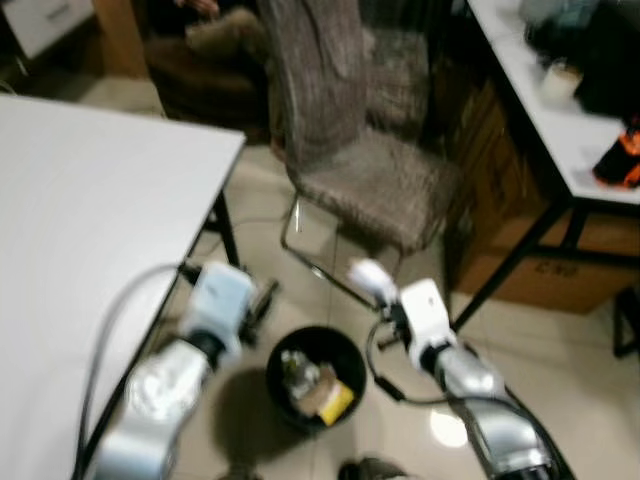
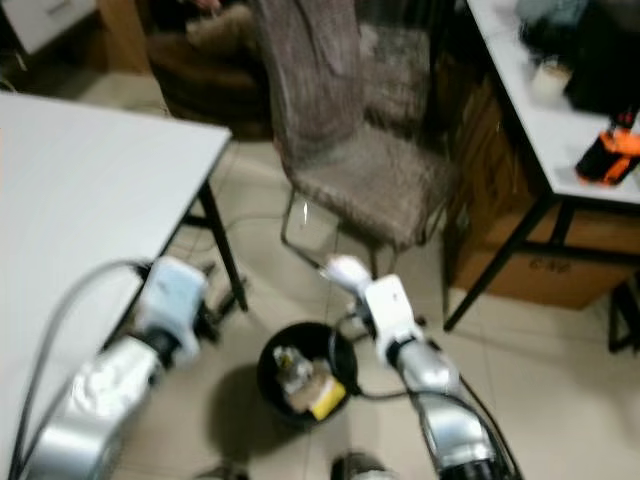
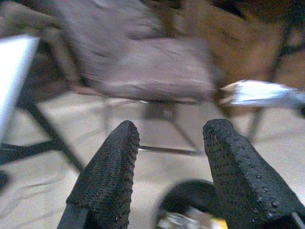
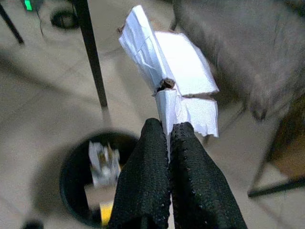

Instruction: Picking trash to rubbish bin

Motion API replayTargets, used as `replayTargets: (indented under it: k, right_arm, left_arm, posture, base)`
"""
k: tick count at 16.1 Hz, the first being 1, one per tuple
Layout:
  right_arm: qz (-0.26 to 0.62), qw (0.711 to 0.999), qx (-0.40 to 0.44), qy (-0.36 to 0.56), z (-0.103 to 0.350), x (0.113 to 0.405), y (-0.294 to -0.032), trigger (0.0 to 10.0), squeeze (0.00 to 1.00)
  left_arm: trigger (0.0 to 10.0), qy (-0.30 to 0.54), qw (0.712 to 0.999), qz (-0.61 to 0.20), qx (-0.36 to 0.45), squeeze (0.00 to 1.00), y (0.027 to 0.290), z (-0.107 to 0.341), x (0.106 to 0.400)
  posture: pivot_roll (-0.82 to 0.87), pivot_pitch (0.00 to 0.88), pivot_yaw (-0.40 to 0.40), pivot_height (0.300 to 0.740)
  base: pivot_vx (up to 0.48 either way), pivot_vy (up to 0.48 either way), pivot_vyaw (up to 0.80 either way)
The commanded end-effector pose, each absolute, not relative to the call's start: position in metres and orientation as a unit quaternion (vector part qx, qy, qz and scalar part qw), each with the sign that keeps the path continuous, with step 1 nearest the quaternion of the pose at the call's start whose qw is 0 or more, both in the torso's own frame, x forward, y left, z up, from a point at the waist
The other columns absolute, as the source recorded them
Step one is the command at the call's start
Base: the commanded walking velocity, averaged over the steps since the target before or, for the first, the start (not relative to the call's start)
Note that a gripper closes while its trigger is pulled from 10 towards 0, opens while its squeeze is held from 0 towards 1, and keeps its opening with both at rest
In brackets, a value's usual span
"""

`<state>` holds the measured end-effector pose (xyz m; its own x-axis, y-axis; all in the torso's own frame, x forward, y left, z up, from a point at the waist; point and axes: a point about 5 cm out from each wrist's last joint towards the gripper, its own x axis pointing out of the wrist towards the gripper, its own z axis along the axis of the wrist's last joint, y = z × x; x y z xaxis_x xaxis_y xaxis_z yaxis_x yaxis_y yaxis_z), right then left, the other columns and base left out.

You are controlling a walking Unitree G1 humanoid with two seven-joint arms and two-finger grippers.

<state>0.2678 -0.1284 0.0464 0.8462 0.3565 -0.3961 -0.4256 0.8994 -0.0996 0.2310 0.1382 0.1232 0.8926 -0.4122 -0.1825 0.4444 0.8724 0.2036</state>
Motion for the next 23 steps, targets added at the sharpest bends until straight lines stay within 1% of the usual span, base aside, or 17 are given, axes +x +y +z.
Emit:
replayTargets:
  k: [1, 3, 4, 7, 12, 16, 18, 19, 20, 23]
  right_arm:
    - [0.228, 0.949, -0.100, 0.192, 0.040, 0.271, -0.121, 10.0, 0.00]
    - [0.247, 0.942, -0.102, 0.202, 0.032, 0.276, -0.113, 10.0, 0.00]
    - [0.271, 0.932, -0.107, 0.217, 0.024, 0.281, -0.102, 10.0, 0.00]
    - [0.300, 0.920, -0.128, 0.219, 0.022, 0.292, -0.088, 10.0, 0.00]
    - [0.294, 0.923, -0.147, 0.202, 0.032, 0.313, -0.083, 10.0, 0.00]
    - [0.301, 0.919, -0.152, 0.203, 0.032, 0.317, -0.084, 10.0, 0.00]
    - [0.298, 0.923, -0.142, 0.200, 0.032, 0.319, -0.086, 10.0, 0.00]
    - [0.298, 0.923, -0.139, 0.200, 0.033, 0.319, -0.086, 10.0, 0.05]
    - [0.295, 0.925, -0.139, 0.197, 0.034, 0.320, -0.087, 10.0, 1.00]
    - [0.294, 0.926, -0.133, 0.198, 0.035, 0.322, -0.088, 10.0, 1.00]
  left_arm:
    - [10.0, 0.080, 0.958, -0.248, 0.121, 0.00, 0.139, 0.123, 0.225]
    - [10.0, 0.105, 0.946, -0.281, 0.120, 0.00, 0.136, 0.119, 0.218]
    - [10.0, 0.122, 0.938, -0.300, 0.121, 0.00, 0.135, 0.116, 0.210]
    - [10.0, 0.134, 0.933, -0.313, 0.119, 0.00, 0.135, 0.115, 0.206]
    - [10.0, 0.138, 0.930, -0.317, 0.121, 0.00, 0.135, 0.119, 0.205]
    - [10.0, 0.137, 0.930, -0.319, 0.123, 0.00, 0.134, 0.120, 0.206]
    - [10.0, 0.138, 0.929, -0.320, 0.124, 0.00, 0.134, 0.120, 0.206]
    - [10.0, 0.138, 0.929, -0.320, 0.124, 0.00, 0.134, 0.120, 0.206]
    - [10.0, 0.137, 0.930, -0.319, 0.124, 0.00, 0.134, 0.121, 0.207]
    - [10.0, 0.136, 0.931, -0.316, 0.123, 0.00, 0.134, 0.121, 0.209]
  posture:
    - [-0.04, 0.213, -0.070, 0.740]
    - [-0.03, 0.231, -0.076, 0.740]
    - [-0.03, 0.236, -0.073, 0.740]
    - [-0.02, 0.247, -0.070, 0.740]
    - [-0.01, 0.254, -0.067, 0.740]
    - [0.00, 0.254, -0.064, 0.740]
    - [0.00, 0.253, -0.061, 0.740]
    - [0.00, 0.251, -0.061, 0.740]
    - [0.00, 0.251, -0.061, 0.740]
    - [0.00, 0.245, -0.062, 0.740]
  base:
    - [0.000, 0.000, 0.00]
    - [0.000, 0.000, 0.00]
    - [0.000, 0.000, 0.00]
    - [0.000, 0.000, 0.00]
    - [0.000, 0.000, 0.00]
    - [0.000, 0.000, 0.00]
    - [0.000, 0.000, 0.00]
    - [0.000, 0.000, 0.00]
    - [0.000, 0.000, 0.00]
    - [0.000, 0.000, 0.00]
